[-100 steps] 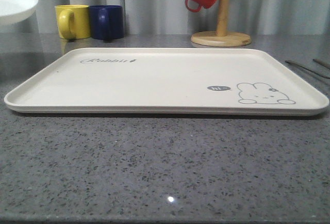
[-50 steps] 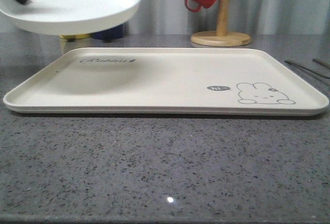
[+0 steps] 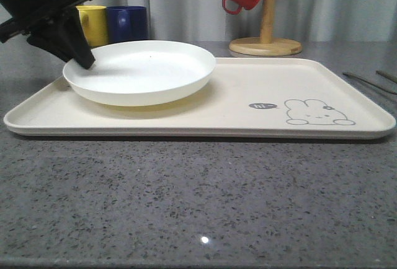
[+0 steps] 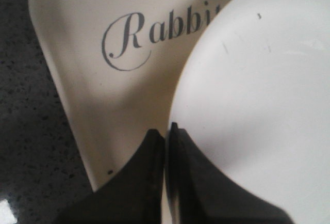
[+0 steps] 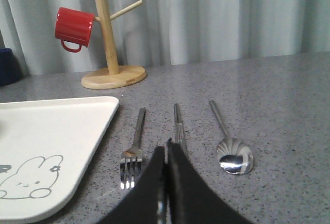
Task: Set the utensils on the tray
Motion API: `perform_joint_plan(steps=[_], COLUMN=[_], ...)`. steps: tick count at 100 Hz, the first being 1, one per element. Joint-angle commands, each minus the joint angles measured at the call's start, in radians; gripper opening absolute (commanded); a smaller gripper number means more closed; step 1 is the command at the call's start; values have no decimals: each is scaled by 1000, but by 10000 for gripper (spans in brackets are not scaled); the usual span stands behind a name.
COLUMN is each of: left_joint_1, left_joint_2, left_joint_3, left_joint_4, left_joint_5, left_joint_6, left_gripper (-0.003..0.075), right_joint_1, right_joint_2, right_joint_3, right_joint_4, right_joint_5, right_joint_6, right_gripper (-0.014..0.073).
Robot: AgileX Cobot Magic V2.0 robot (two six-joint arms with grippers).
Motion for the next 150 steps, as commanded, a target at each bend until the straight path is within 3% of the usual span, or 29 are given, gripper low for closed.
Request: perform_joint_plan(steps=[1, 22, 41, 50, 72, 88, 120, 150], left_joint_1=[-9, -9, -9, -9, -9, 6, 125, 115], left_joint_2=[-39, -29, -29, -32, -108, -230, -580, -960], left_joint_3=[-32, -32, -32, -32, -30, 35, 395, 746], left_joint_4=[-48, -48, -48, -50, -65, -48, -37, -37], left_joint_5=[-24, -24, -24, -24, -114, -251, -516, -849], left_joint_6=[-2, 0, 4, 16, 20, 20, 53, 92], left_gripper=[-17, 13, 282, 341, 342, 342, 342, 339], right_joint_1=[-3, -3, -3, -3, -3, -3, -3, -3], right_joint_2=[-18, -18, -18, -18, -18, -18, -18, -18], right_joint_3=[-18, -18, -18, -18, -18, -18, -18, -18], right_joint_4=[-8, -8, -8, -8, -8, -8, -8, -8], right_joint_5=[-82, -82, -82, -82, -82, -82, -82, -82], right_joint_6=[-1, -1, -1, -1, -1, -1, -1, -1], right_gripper=[-68, -68, -68, -68, -68, -68, -68, -68])
